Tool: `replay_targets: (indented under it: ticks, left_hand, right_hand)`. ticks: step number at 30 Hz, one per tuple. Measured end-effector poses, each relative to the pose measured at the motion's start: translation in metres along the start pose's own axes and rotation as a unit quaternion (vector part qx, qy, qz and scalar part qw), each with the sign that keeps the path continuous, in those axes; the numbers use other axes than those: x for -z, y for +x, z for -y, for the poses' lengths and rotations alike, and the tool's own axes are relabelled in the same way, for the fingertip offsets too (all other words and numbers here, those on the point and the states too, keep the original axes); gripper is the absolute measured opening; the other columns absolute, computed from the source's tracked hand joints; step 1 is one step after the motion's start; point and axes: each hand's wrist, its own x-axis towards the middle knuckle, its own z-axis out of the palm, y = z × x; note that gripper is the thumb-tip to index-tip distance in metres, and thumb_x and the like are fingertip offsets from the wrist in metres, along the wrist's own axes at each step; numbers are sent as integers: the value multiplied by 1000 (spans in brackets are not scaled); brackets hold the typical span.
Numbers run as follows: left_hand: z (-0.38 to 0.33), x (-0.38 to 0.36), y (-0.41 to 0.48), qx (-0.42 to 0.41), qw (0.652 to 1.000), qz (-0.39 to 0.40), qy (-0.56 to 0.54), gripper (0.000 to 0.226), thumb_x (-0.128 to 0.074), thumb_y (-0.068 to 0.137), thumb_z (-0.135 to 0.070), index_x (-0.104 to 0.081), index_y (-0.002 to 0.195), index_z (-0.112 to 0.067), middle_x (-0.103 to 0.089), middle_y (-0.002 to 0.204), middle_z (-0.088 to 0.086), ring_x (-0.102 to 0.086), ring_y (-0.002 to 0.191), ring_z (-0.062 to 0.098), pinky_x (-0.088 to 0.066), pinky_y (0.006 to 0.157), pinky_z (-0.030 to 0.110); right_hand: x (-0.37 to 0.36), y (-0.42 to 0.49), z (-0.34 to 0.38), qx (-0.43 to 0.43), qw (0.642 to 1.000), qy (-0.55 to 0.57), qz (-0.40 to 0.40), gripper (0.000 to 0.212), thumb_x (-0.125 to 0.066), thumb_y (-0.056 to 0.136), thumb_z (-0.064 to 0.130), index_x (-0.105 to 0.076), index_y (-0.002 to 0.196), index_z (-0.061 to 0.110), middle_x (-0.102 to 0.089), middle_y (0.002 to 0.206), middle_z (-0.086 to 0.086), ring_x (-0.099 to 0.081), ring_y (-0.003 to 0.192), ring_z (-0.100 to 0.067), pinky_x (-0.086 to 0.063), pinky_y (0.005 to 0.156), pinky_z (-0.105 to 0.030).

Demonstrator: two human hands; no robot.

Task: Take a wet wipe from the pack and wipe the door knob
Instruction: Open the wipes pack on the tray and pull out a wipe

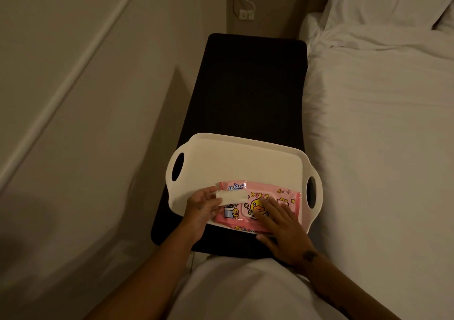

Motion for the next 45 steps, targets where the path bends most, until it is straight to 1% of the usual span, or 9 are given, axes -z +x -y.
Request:
replay_targets:
  ticks: [7,11,14,17,20,25,29,39,45]
  left_hand:
    - [1,0,-3,-6,1000,9,16,31,-56,80,11,-55,109,-1,-62,96,10,-63,82,22,-56,61,23]
    - [3,3,-5,-12,999,13,42,29,-57,80,11,-57,107,-2,-64,96,9,-65,81,21,-57,66,29]
    - [1,5,-7,-26,997,33,68,31,-59,78,11,-61,103,-8,-66,98,8,-66,85,23,-56,73,36]
    - [-5,3,-12,-54,993,76,78,35,-58,76,13,-61,105,-7,-66,100,7,-65,86,20,-57,65,25]
    - [-11,2,-15,-77,986,103,104,34,-60,76,12,-61,102,-10,-65,101,7,-63,90,20,-56,68,24]
    - [-18,0,-17,-103,982,109,118,32,-63,75,10,-63,94,-15,-64,103,10,-63,91,23,-54,72,27]
    - [-18,1,-16,-112,981,105,116,32,-64,75,9,-62,97,-15,-64,100,6,-64,85,17,-54,65,20]
    - [-19,4,-21,-121,982,97,104,32,-64,75,10,-63,94,-15,-65,96,3,-66,79,8,-54,64,19]
    - [-19,2,-25,-128,983,89,98,32,-63,75,11,-63,92,-17,-65,95,1,-65,80,8,-54,64,19]
  right_hand:
    - [-1,0,-3,4,1000,-18,-4,55,-27,91,56,-33,137,25,-31,145,-7,-17,137,-22,-6,114,-38]
    - [7,5,-2,18,999,-27,-4,49,-25,93,53,-50,125,25,-51,135,-9,-43,127,-31,-33,99,-54]
    - [27,16,10,-34,994,87,-56,31,-49,87,32,-64,110,17,-65,117,-9,-59,108,-31,-49,90,-51]
    - [42,32,22,-80,977,177,-85,27,-54,89,16,-61,115,12,-62,119,-8,-55,109,-25,-43,92,-31]
    - [46,44,33,-92,963,240,-83,29,-52,90,15,-59,118,10,-63,115,-9,-54,103,-23,-43,89,-31]
    - [48,57,38,-157,914,366,-82,14,-54,86,5,-66,92,9,-62,82,5,-52,72,-3,-41,60,-5]
    - [50,58,37,-183,888,412,-87,27,-55,84,1,-57,68,22,-59,73,6,-52,69,-6,-44,59,-14]
    - [56,62,42,-190,880,436,-12,15,-50,90,12,-64,93,6,-59,84,2,-52,75,-11,-45,61,-18]
    - [60,62,41,-207,871,444,-30,24,-53,87,7,-55,68,20,-59,77,1,-54,75,-16,-48,66,-29]
